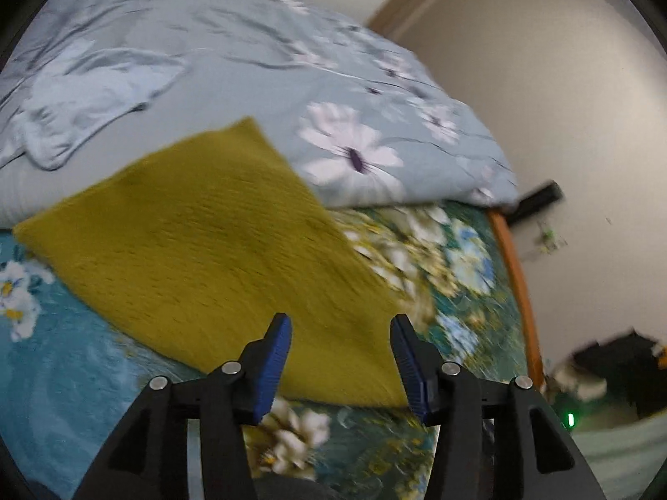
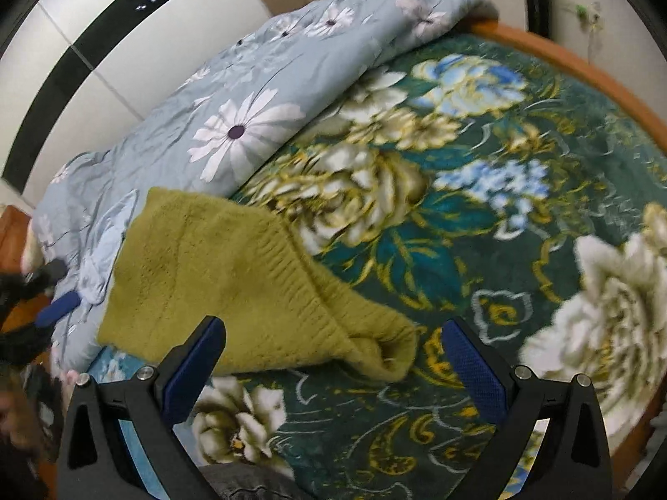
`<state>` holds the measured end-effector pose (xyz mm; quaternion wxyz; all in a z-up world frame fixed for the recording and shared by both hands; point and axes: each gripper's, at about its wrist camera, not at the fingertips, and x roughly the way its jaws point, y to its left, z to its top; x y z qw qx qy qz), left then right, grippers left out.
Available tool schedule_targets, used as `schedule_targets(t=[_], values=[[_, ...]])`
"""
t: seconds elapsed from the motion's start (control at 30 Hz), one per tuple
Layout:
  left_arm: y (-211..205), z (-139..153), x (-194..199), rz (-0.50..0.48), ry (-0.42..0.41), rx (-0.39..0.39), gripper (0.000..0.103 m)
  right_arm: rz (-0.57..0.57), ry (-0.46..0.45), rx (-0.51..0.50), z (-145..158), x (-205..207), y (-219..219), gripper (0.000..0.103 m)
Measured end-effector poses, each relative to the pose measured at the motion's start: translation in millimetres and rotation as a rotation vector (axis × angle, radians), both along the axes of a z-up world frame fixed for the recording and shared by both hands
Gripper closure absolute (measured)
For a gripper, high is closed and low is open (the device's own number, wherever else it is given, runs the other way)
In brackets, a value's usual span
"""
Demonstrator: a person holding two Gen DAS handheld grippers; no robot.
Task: Fold clothes
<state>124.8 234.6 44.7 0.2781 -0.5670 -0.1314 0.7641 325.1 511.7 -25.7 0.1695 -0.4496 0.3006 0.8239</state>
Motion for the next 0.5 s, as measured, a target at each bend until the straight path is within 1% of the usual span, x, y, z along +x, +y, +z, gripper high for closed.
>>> schedule_targets(t=[0.03,0.13,0.2,0.23,0.33,0.43,0.5], values=[[-3.9,-4.6,-10.7,0.032,-0.012,-0.014,0.05,0.02,-0.006,-0.008,-5.1,-2.9,-2.8,0.0],[-12.7,-25.8,-45.5,0.13,-0.103,-0.018,0.049,0.048,-0.02,-0.034,-15.9,-6.4,-3.4,0.0],[-8.1,-38.0,-66.1,0.177,-0.146,-0.036,0.048,0.053,-0.024,-0.05,-21.7,-7.7,-0.6,0.0],[-2.8,-42.4,-73.8,0.19,-0.15,-0.051,0.048,0.054,-0.025,-0.055,-24.0,-8.3,1.3,0.0],[21.9,-55.9,-95.2,0.207,-0.154,-0.103,0.047,0.061,-0.032,-0.027,-25.7,-12.7,7.5,0.0],[57.6,-75.1,-115.1,0.205,-0.186,-0.161,0.045,0.087,-0.047,0.029,-23.9,-18.8,11.6,0.0],[83.0,-85.9,-125.9,0.197,-0.19,-0.21,0.045,0.104,-0.05,0.062,-21.7,-22.7,14.2,0.0]])
